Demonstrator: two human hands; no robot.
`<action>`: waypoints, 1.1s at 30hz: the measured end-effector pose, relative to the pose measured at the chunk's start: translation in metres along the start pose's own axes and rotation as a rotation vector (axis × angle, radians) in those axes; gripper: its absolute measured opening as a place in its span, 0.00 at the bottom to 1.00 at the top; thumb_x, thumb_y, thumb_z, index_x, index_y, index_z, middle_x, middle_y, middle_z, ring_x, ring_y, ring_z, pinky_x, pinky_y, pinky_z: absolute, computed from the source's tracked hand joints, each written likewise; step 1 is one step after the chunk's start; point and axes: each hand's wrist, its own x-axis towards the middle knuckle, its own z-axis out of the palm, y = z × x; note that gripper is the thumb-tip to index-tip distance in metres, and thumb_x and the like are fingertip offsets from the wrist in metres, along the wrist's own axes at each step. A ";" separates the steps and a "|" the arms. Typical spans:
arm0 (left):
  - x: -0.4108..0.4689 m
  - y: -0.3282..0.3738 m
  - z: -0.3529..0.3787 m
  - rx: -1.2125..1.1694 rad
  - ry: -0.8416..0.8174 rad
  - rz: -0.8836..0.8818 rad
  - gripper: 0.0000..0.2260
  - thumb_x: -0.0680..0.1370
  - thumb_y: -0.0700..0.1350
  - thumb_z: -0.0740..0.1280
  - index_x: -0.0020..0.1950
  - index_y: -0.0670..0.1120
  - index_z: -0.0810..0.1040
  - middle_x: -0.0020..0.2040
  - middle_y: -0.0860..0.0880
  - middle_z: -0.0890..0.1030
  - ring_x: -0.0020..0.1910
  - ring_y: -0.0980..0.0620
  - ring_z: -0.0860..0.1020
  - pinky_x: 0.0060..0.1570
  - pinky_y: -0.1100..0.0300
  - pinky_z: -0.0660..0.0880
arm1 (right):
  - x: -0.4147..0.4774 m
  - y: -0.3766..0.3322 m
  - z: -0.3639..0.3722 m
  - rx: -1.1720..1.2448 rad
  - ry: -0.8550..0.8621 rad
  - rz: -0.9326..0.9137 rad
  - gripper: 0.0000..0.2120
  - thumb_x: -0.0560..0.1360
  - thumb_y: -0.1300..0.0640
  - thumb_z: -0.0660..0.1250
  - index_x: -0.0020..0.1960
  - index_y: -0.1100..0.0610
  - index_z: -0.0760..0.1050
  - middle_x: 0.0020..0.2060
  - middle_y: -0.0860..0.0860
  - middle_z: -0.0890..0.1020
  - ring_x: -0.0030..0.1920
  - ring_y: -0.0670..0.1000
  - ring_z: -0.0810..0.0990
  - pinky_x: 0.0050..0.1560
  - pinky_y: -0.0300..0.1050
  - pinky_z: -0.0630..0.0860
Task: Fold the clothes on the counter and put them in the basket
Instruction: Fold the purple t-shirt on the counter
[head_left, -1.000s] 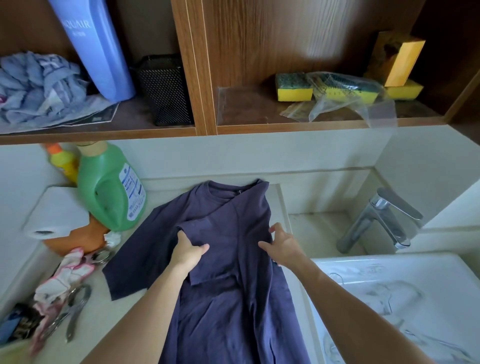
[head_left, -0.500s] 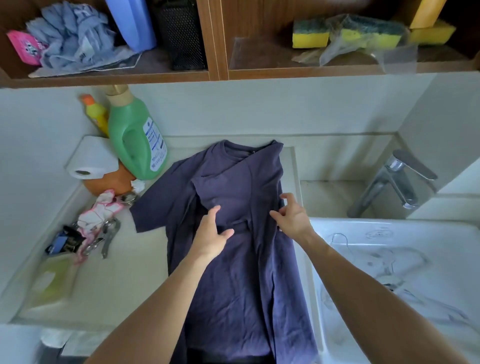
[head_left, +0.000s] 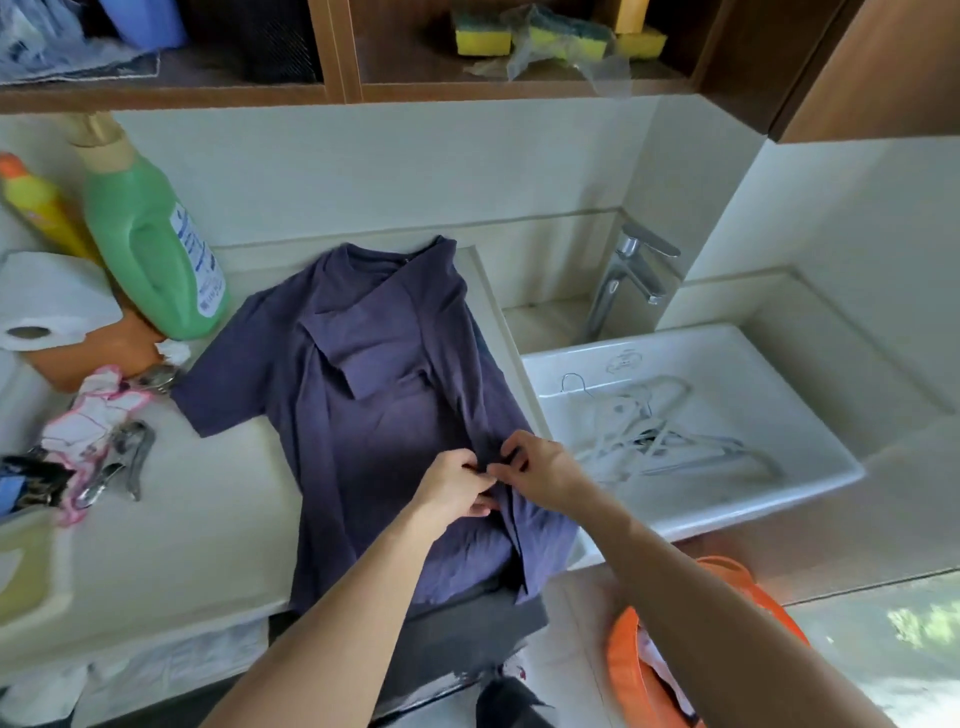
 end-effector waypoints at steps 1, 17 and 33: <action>-0.006 -0.004 0.000 -0.040 0.006 0.008 0.03 0.80 0.35 0.66 0.47 0.40 0.74 0.42 0.41 0.81 0.38 0.45 0.83 0.43 0.52 0.82 | -0.007 0.002 0.004 -0.016 0.005 -0.007 0.17 0.73 0.45 0.73 0.57 0.51 0.75 0.40 0.48 0.80 0.42 0.49 0.79 0.48 0.44 0.77; 0.002 -0.015 -0.060 0.043 0.233 0.172 0.10 0.79 0.39 0.65 0.58 0.50 0.77 0.48 0.50 0.84 0.39 0.55 0.85 0.44 0.54 0.81 | -0.001 -0.036 -0.024 -0.279 -0.279 0.033 0.15 0.71 0.62 0.60 0.53 0.51 0.79 0.46 0.51 0.84 0.47 0.53 0.83 0.48 0.42 0.79; 0.042 -0.005 -0.240 0.128 0.986 -0.067 0.16 0.79 0.40 0.67 0.66 0.40 0.75 0.66 0.36 0.71 0.60 0.39 0.75 0.66 0.48 0.71 | 0.177 -0.154 0.042 -0.109 -0.320 -0.397 0.19 0.79 0.57 0.65 0.69 0.52 0.71 0.63 0.50 0.69 0.58 0.50 0.75 0.60 0.35 0.68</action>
